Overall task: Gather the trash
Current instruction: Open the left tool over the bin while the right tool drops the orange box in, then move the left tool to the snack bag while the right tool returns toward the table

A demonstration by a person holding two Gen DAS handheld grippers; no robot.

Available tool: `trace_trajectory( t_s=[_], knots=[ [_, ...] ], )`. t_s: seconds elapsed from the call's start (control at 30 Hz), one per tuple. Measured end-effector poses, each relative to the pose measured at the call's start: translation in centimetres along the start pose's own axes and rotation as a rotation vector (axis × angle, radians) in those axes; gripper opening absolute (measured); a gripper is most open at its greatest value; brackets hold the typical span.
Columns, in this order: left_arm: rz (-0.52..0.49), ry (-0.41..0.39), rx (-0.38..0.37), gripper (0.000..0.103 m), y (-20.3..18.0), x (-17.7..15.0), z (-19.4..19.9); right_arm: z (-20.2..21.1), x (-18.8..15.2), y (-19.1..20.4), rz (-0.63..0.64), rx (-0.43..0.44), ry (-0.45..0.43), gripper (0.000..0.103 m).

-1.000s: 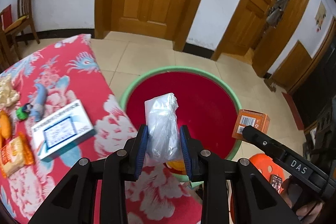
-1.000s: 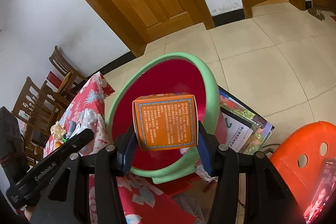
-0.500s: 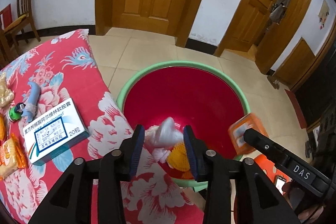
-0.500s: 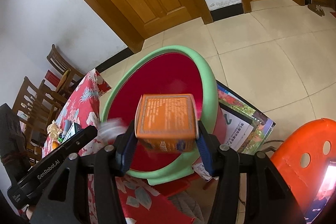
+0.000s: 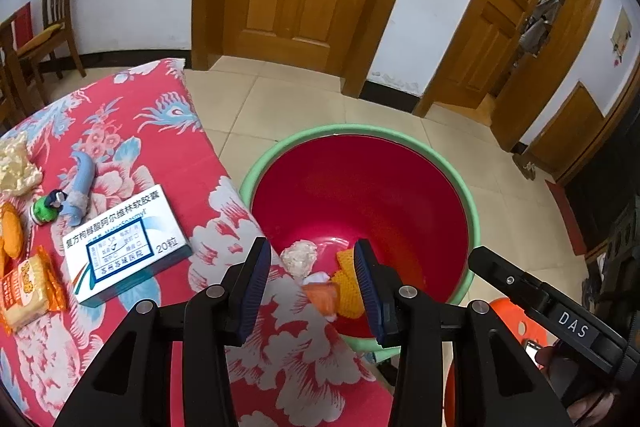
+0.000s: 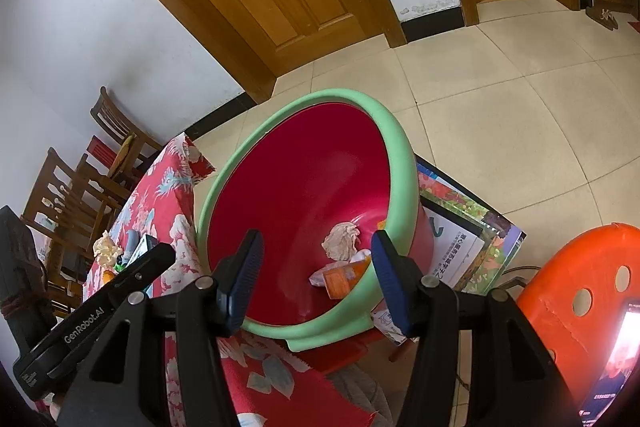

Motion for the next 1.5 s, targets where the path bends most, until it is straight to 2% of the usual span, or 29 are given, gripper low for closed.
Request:
trace_trajectory(
  t_s=[0.77,1.5],
  knots=[
    [0.09,-0.062,0.048,0.044,4.0,-0.8,4.4,0.9,-0.9,2.2,0.035,0.036,-0.008,0.061],
    [0.214,-0.103,0.141,0.045,10.9,-3.1,8.5,1.1,-2.8,6.4,0.11,0.061,0.022,0.062]
  ],
)
Point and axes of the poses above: each gripper's, at about its wrist camera, not at the fingertips, and z roughly against the way its jaws point, y to its left, x to its top, the point moved 1 cm from there along -z, roughly the way its jaws point, and after that the axes turned 2 degrees about x, right-handed, at the moved point
